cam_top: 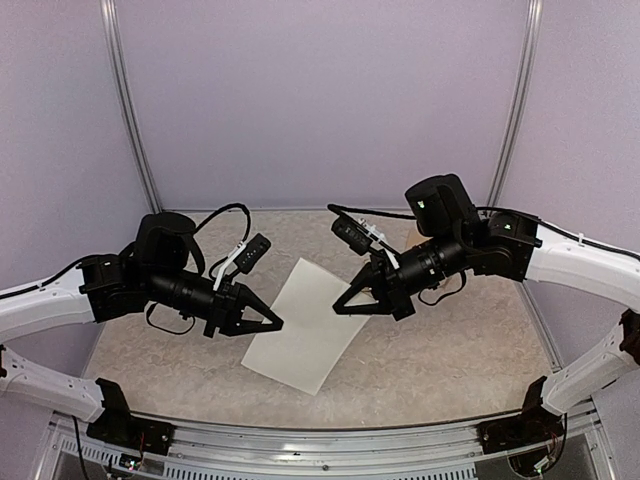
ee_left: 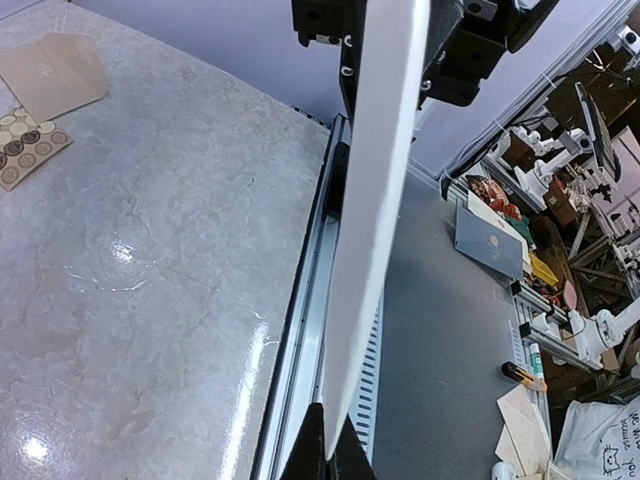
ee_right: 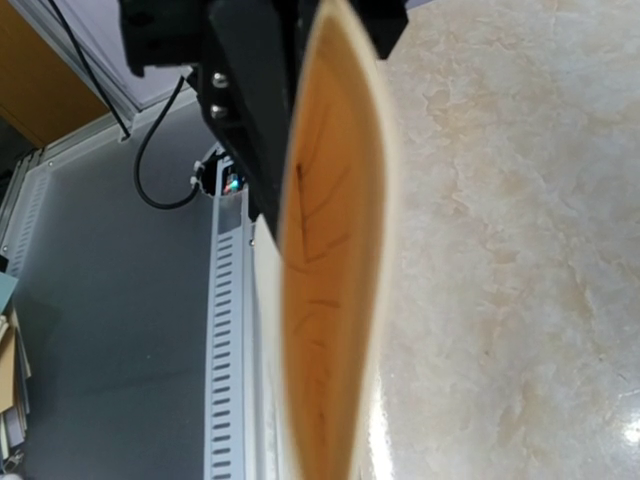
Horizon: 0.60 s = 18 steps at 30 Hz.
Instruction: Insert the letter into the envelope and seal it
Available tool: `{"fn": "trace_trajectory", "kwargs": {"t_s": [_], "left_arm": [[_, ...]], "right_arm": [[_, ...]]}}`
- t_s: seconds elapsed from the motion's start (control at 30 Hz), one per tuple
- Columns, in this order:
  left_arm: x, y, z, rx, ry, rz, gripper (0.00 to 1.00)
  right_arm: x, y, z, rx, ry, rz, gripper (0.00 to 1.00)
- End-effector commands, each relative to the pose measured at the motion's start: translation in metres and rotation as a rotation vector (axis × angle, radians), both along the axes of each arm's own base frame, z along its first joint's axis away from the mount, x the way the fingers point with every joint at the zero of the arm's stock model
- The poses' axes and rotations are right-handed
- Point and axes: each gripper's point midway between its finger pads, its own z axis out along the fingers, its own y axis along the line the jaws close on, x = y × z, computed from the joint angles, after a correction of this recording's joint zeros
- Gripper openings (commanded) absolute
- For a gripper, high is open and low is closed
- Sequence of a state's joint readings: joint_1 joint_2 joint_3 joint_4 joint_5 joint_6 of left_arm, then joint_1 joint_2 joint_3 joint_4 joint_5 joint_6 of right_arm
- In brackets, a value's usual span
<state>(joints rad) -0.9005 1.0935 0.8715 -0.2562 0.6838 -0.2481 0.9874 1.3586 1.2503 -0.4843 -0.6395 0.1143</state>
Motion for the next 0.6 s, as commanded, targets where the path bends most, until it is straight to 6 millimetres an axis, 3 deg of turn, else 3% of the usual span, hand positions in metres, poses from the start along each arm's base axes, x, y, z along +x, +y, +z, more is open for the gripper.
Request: {"fn": "trace_trajectory", "kwargs": {"t_s": [0.0, 0.13, 0.33, 0.57], "left_arm": [[-0.003, -0.002, 0.004, -0.009, -0.011, -0.021, 0.0], [0.002, -0.001, -0.002, 0.01, 0.002, 0.016, 0.0], [0.019, -0.001, -0.023, 0.08, 0.063, 0.101, 0.0], [0.033, 0.005, -0.024, 0.068, 0.113, 0.129, 0.0]], "right_arm": [[-0.002, 0.003, 0.011, 0.017, -0.019, 0.018, 0.0], [-0.001, 0.002, 0.013, 0.02, -0.029, 0.01, 0.0], [-0.021, 0.012, 0.023, 0.051, -0.056, 0.063, 0.0], [-0.054, 0.027, -0.008, -0.078, -0.063, 0.121, 0.0]]}}
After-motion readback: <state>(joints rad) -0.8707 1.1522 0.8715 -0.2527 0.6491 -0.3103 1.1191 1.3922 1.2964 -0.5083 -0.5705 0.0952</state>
